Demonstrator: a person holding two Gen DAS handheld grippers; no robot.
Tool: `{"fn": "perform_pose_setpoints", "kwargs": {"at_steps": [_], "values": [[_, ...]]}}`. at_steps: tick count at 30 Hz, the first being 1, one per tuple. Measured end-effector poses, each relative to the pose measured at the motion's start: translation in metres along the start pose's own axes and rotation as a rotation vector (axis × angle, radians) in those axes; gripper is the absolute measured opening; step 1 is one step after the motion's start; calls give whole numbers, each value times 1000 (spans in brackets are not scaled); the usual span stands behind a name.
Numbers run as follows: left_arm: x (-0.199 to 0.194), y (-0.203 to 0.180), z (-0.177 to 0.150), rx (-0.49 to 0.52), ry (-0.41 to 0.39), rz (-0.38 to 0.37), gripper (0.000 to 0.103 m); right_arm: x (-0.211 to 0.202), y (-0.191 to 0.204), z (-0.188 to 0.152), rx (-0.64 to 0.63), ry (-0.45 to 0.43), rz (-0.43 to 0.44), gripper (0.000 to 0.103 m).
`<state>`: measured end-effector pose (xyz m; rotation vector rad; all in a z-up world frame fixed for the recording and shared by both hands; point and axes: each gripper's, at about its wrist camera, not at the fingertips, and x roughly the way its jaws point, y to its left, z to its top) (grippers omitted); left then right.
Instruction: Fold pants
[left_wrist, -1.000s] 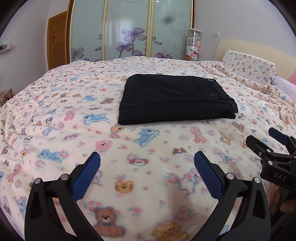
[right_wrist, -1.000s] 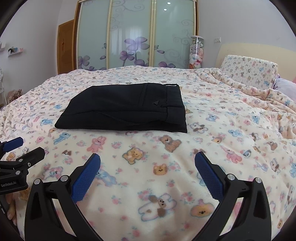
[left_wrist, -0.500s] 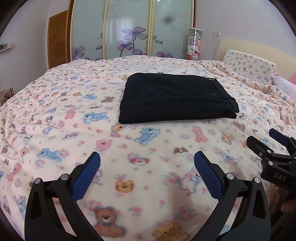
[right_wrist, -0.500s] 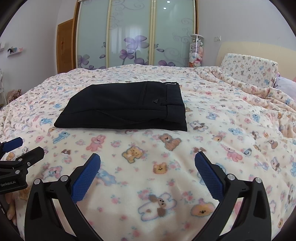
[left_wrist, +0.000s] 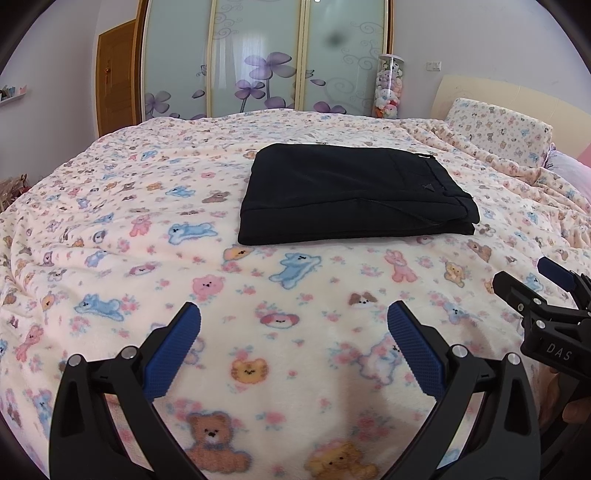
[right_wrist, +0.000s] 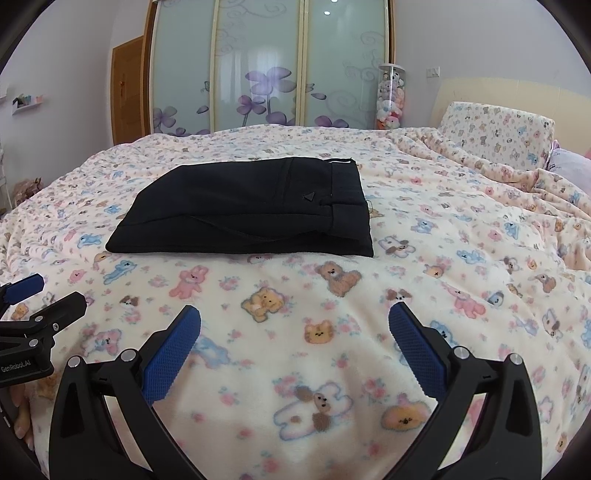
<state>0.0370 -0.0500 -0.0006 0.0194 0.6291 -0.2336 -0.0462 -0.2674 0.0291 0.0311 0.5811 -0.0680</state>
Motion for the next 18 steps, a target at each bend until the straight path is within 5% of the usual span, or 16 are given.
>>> {"fn": "perform_pose_setpoints", "kwargs": {"at_steps": [18], "values": [[0,1,-1,3,-1,0,101,11,-11,6,6,24,11,102]]}}
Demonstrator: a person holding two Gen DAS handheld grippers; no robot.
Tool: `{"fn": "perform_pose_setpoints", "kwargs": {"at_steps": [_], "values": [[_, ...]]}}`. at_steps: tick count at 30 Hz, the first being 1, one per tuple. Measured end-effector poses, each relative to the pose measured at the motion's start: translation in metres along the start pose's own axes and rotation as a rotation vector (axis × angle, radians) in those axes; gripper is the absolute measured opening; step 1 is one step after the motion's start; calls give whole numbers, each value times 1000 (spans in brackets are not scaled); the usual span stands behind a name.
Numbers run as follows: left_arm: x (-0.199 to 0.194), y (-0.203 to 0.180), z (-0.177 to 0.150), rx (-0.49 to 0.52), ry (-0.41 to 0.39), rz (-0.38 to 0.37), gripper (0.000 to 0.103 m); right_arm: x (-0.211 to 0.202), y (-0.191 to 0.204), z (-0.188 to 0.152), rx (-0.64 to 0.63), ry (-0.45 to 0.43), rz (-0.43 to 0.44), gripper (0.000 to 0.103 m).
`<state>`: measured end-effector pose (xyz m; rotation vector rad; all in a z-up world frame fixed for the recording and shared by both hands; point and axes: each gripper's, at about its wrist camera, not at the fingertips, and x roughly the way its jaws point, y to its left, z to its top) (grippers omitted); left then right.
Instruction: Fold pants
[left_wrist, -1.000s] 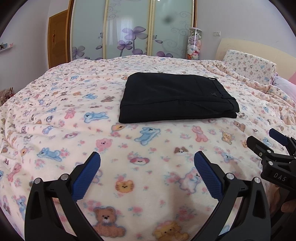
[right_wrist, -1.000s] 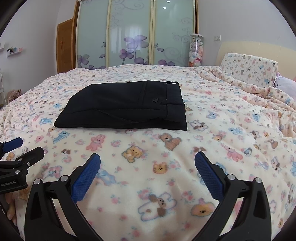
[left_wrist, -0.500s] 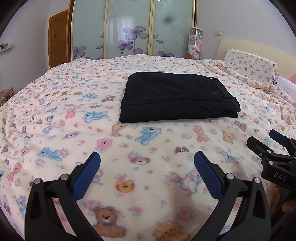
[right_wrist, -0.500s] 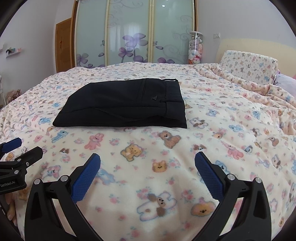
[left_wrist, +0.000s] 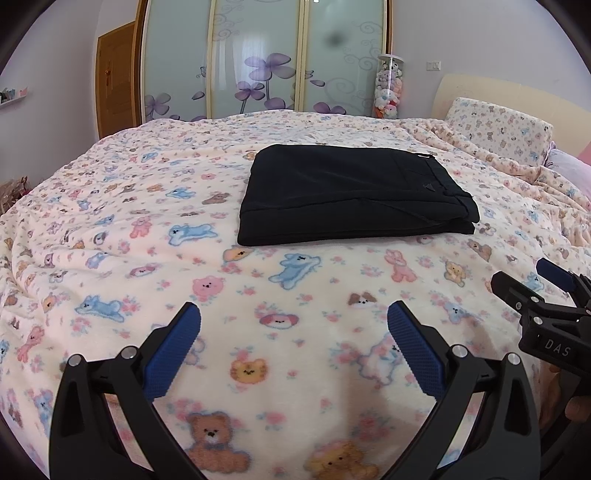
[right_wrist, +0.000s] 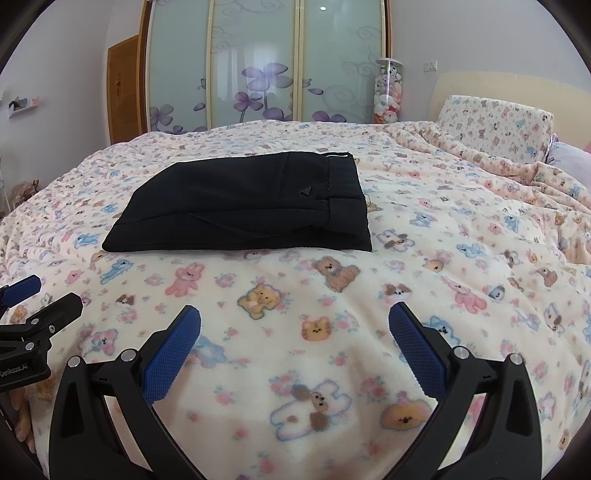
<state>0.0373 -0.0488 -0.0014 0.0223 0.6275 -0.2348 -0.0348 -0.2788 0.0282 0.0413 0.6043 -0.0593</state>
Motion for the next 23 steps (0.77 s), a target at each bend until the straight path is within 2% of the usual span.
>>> {"fn": "perform_pose_setpoints", "kwargs": {"at_steps": [8,23], "values": [[-1,1,-1,-7,2,21,101,3,-1,0,2,8,3,102],[1,4,3,-2,16,-5,101,5,-3,1,3,13,6,102]]}}
